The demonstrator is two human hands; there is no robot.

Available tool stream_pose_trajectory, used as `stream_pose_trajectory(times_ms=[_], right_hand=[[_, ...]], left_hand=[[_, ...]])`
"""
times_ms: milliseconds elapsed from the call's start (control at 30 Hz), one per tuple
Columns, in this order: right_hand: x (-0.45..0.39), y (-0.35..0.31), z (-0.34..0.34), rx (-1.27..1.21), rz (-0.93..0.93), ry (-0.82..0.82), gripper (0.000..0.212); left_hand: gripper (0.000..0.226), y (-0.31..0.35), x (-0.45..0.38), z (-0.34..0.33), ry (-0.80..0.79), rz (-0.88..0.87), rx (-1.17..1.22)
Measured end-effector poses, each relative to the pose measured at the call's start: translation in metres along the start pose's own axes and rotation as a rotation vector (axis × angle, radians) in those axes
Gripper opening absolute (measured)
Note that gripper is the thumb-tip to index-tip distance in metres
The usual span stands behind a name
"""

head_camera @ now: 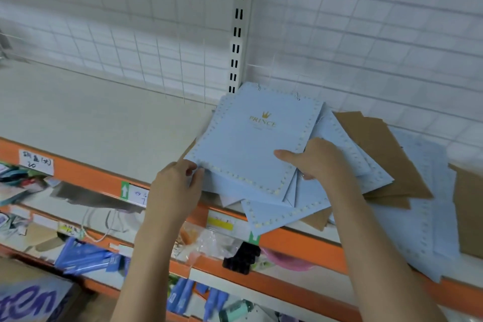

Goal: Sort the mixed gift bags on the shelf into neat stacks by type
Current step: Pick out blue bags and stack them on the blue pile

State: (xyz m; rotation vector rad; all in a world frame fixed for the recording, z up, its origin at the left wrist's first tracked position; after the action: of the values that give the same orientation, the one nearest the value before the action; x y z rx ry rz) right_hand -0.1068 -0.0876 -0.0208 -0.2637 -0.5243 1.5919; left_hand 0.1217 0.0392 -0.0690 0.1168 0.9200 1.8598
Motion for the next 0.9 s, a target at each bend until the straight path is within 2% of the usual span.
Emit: stream_pose_trajectory(times_ms=[67, 133, 267, 400, 467, 567, 700, 767, 833, 900], right_hand=[[0.006, 0.006, 0.004, -0.187, -0.018, -0.026, 0.039], [0.014, 0.013, 0.016, -0.268, 0.006, 0.059, 0.026], [0.029, 0.044, 0.039, -0.351, -0.01, 0.219, 0.021], [0.044, 0.082, 0.047, -0.503, -0.112, 0.324, 0.027], [0.05, 0.096, 0.045, -0.563, -0.153, 0.321, 0.027], [0.053, 0.106, 0.039, -0.606, -0.197, 0.286, 0.025], [0.052, 0.107, 0.038, -0.622, -0.2, 0.293, 0.02], [0.052, 0.107, 0.037, -0.622, -0.198, 0.286, 0.021], [0.053, 0.106, 0.036, -0.637, -0.206, 0.292, 0.019], [0.054, 0.106, 0.035, -0.656, -0.208, 0.294, 0.018]], left_hand=[[0.02, -0.002, -0.003, -0.001, -0.005, -0.001, 0.002], [0.021, -0.003, -0.006, 0.0, -0.009, -0.005, -0.004], [0.024, 0.0, -0.012, 0.0, -0.021, 0.028, -0.009], [0.031, 0.016, -0.029, -0.011, -0.062, 0.03, -0.016], [0.046, 0.028, -0.04, -0.021, -0.122, 0.049, -0.047], [0.085, 0.036, -0.052, -0.036, -0.295, 0.191, -0.162], [0.11, 0.03, -0.059, -0.038, -0.413, 0.384, -0.065], [0.102, 0.032, -0.06, -0.037, -0.441, 0.381, -0.007], [0.069, 0.038, -0.058, -0.035, -0.43, 0.299, 0.167], [0.072, 0.042, -0.054, -0.033, -0.39, 0.212, 0.34]])
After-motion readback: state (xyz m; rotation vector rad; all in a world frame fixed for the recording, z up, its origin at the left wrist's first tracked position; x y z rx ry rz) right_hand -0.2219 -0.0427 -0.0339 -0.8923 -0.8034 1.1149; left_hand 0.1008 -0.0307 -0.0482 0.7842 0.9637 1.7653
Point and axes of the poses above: each hand's wrist, its own x-axis away from the middle knuckle, its own z-axis out of the back of the hand, y = z × x, the point moved 5 cm from there along -x, towards the middle knuckle, and after that the axes turned 3 degrees about -z, right-handed, at the moved point
